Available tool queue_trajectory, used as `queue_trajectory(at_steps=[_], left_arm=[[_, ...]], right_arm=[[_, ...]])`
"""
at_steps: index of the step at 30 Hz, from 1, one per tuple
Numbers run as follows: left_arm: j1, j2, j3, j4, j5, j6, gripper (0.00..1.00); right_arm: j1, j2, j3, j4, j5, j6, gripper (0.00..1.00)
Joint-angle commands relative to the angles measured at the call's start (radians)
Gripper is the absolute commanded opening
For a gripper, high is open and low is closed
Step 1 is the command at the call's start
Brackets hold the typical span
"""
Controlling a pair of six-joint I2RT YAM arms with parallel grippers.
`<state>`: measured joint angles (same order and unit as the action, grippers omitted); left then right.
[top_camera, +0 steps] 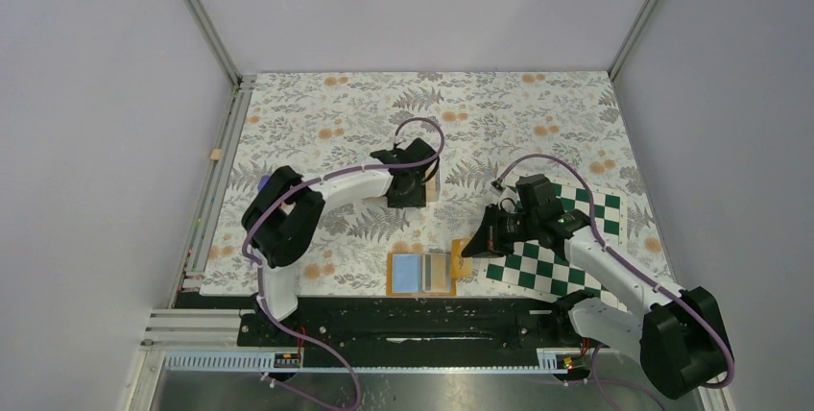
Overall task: Put the credit cards into the card holder
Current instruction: Move the storage box to the center of the board, then insert the credit card into the card holder.
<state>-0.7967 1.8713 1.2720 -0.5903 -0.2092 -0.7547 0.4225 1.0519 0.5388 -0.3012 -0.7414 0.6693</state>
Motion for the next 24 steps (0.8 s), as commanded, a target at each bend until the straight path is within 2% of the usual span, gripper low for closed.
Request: queue_trajectory(at_steps=[1,4,7,17,24], left_arm=[[0.025,0.049,0.127,0.02,0.058,0.092,0.46],[0.027,0.022,0.131,0.028,0.113,0.112,0.49],[0.025,-0.083,0.057,0.058,0.164,0.112,0.51],[0.051,-0.515,-0.418,0.205,0.388,-0.01,0.54],[0.09,-0.718,-0.689,0.249,0.511,-0.129,0.57]], right_arm=[[-0.008,0.007,-0.004,-0.028,0.015,-0.047,0.0],[-0.009,0.003,0.002,-0.04,0.021,-0.063,0.0],[-0.008,-0.004,0.015,-0.062,0.035,-0.086,0.0],[-0.004,0.033,0.015,-0.024,0.009,-0.091,0.0],[0.021,0.044,0.013,0.035,0.0,-0.05,0.0]])
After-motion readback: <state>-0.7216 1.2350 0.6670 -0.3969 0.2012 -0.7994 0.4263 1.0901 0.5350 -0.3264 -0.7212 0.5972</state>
